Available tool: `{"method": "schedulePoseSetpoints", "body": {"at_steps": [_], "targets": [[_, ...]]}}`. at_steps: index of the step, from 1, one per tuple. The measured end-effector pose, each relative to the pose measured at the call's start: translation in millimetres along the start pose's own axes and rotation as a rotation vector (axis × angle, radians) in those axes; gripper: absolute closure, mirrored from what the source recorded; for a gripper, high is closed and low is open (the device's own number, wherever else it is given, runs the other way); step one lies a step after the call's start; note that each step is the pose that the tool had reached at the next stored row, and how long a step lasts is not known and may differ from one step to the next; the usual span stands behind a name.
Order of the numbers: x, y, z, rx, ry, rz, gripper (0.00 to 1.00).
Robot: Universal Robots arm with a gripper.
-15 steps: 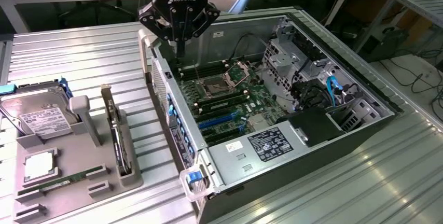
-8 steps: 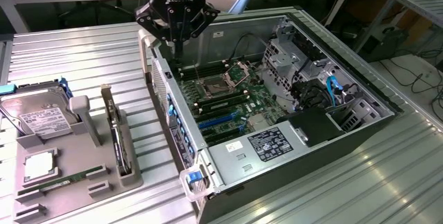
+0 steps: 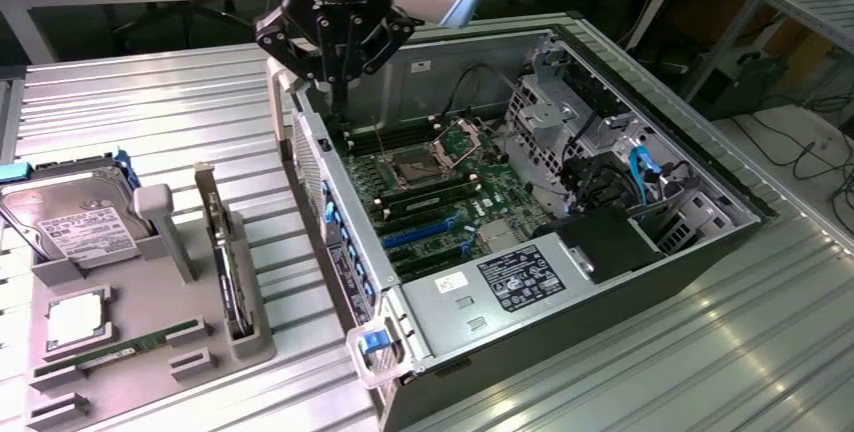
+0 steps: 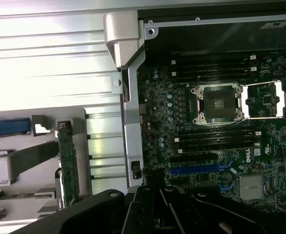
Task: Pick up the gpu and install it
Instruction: 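Reach for the gpu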
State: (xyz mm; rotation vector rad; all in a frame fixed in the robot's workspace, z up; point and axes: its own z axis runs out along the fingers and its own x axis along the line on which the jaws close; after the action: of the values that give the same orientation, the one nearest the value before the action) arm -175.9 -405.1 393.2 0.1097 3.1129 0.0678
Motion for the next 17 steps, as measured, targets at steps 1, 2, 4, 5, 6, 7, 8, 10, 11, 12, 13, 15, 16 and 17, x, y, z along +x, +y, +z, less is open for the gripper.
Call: {"method": "schedulePoseSetpoints", "body": {"at_steps": [1,2,4,5,6,7,8,10,11,12,13,15,16,17], "targets": [[0.5,-0.1,0.0,0.0,0.0,0.0,0.89],[1.2,-0.3,0.0,0.0,0.0,0.0,0.89],[2.5,-0.6,-0.1,0.0001,0.0001,0.0,0.89],[3.2,-0.8,-0.1,0.0,0.0,0.0,0.89],[3.9,-1.0,-0.1,0.0,0.0,-0.001,0.89],[4.5,-1.1,-0.1,-0.0001,0.0,-0.001,0.89],[5.2,-1.2,-0.1,0.0,0.0,-0.001,0.89],[6.3,-1.5,-0.2,0.0,0.0,-0.001,0.89],[6.9,-1.6,-0.2,0.0,0.0,-0.001,0.89],[7.6,-1.7,-0.2,-0.0001,0.0,-0.001,0.89],[8.2,-1.8,-0.2,-0.0001,0.0,-0.001,0.89],[9.3,-2.0,-0.2,0.0,0.0001,-0.001,0.89],[10.1,-2.2,-0.3,0.0001,0.0001,-0.001,0.89],[10.7,-2.3,-0.3,0.0,0.0001,-0.001,0.89]]}}
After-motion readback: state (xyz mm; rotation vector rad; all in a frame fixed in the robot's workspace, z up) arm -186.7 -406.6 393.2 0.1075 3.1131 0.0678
